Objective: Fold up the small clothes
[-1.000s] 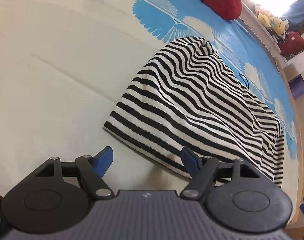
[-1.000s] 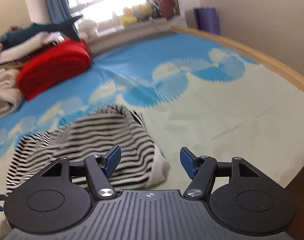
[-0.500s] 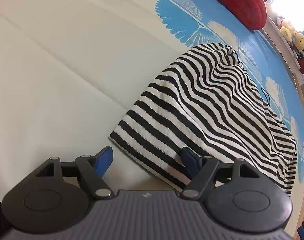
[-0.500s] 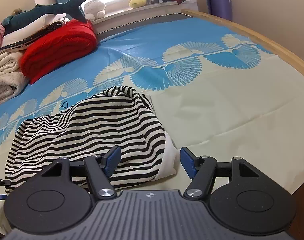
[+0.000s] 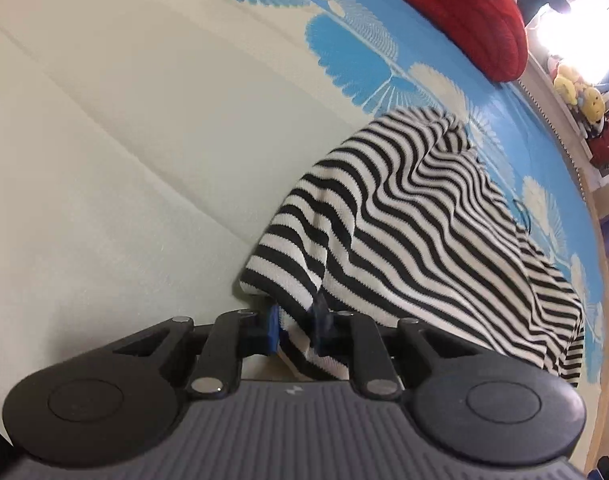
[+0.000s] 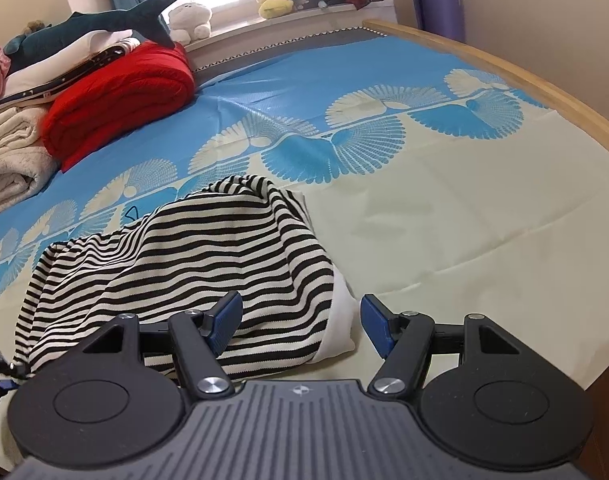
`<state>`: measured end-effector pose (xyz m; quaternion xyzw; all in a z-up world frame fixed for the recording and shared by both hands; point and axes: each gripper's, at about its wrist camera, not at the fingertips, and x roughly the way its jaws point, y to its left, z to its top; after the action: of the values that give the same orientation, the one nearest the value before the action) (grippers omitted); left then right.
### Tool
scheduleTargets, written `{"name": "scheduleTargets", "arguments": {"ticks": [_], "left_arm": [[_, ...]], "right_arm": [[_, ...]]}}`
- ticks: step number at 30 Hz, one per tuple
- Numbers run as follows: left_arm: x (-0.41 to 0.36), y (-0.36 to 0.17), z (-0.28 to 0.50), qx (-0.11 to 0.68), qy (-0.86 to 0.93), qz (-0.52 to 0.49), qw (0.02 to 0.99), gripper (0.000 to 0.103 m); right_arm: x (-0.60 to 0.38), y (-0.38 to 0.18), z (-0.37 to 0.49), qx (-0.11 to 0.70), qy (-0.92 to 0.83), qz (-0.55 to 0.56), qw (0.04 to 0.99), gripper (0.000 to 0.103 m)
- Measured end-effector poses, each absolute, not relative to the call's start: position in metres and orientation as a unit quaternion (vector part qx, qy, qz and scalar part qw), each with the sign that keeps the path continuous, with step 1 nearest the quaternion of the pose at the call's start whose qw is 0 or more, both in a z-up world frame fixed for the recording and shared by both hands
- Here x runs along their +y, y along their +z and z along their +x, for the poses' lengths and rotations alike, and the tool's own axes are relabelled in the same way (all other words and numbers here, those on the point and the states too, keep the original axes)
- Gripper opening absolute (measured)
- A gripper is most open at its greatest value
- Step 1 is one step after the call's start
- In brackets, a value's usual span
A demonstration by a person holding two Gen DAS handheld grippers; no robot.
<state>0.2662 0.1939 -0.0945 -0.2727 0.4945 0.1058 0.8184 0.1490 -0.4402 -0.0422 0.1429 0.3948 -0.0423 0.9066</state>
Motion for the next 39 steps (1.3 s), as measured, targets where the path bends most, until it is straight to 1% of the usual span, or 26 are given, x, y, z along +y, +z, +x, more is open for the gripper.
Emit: {"name": "scheduleTargets", "arguments": {"ticks": [4,7,10,13,15,17,19,20,21,22,24,26,28,30,31,33,34,37,39], "left_arm": [[0.176,-0.058,0.274,0.481,0.1,-0.22,0.843,0.014],[0.137,-0.013,0.283,0.451,0.073,-0.182,0.87,0.014],[0.066,0.042,0.29,0.395,-0.001,-0.138,0.908,0.013],[-0.017,0.074,0.287,0.36,-0.104,-0.112,0.921,0.012],[-0.082,0.08,0.279,0.351,-0.182,-0.081,0.915,0.012],[-0.141,0.071,0.269,0.355,-0.255,-0.045,0.898,0.013],[-0.194,0.044,0.264,0.402,-0.322,0.008,0.857,0.024],[-0.208,0.032,0.264,0.428,-0.333,0.025,0.84,0.026],[-0.217,0.023,0.263,0.444,-0.33,0.043,0.832,0.026],[-0.217,0.02,0.262,0.444,-0.318,0.053,0.836,0.028],[-0.195,0.027,0.262,0.437,-0.307,0.034,0.845,0.032],[-0.167,0.036,0.266,0.437,-0.299,0.028,0.848,0.032],[-0.13,0.045,0.266,0.423,-0.283,0.067,0.858,0.033],[-0.1,0.048,0.268,0.421,-0.258,0.11,0.863,0.04],[-0.088,0.049,0.267,0.421,-0.248,0.121,0.864,0.042],[-0.06,0.047,0.275,0.42,-0.237,0.111,0.869,0.056],[-0.049,0.043,0.28,0.422,-0.231,0.094,0.872,0.058],[-0.021,0.017,0.293,0.44,-0.218,0.024,0.871,0.059],[-0.016,0.014,0.305,0.486,-0.188,0.012,0.854,0.053]], "right_arm": [[-0.45,-0.04,0.15,0.39,-0.065,0.151,0.906,0.067],[-0.461,-0.039,0.148,0.386,-0.087,0.163,0.904,0.067],[-0.47,-0.036,0.145,0.379,-0.113,0.161,0.904,0.067],[-0.478,-0.034,0.14,0.37,-0.136,0.151,0.907,0.067],[-0.485,-0.031,0.136,0.361,-0.154,0.153,0.907,0.067],[-0.496,-0.03,0.131,0.352,-0.173,0.167,0.904,0.067],[-0.505,-0.03,0.127,0.344,-0.191,0.181,0.901,0.067],[-0.511,-0.029,0.124,0.34,-0.2,0.189,0.899,0.067],[-0.517,-0.03,0.122,0.336,-0.206,0.2,0.897,0.067],[-0.521,-0.031,0.12,0.334,-0.209,0.212,0.894,0.067],[-0.528,-0.033,0.117,0.334,-0.209,0.241,0.887,0.067],[-0.534,-0.036,0.115,0.334,-0.205,0.267,0.88,0.067],[-0.534,-0.038,0.117,0.334,-0.197,0.28,0.878,0.067],[-0.53,-0.04,0.124,0.339,-0.184,0.284,0.878,0.067],[-0.527,-0.042,0.128,0.345,-0.177,0.282,0.878,0.067],[-0.516,-0.045,0.138,0.36,-0.163,0.27,0.878,0.067],[-0.511,-0.047,0.144,0.369,-0.154,0.262,0.878,0.066],[-0.497,-0.057,0.166,0.399,-0.126,0.24,0.876,0.064],[-0.488,-0.065,0.179,0.416,-0.104,0.232,0.873,0.064]]}}
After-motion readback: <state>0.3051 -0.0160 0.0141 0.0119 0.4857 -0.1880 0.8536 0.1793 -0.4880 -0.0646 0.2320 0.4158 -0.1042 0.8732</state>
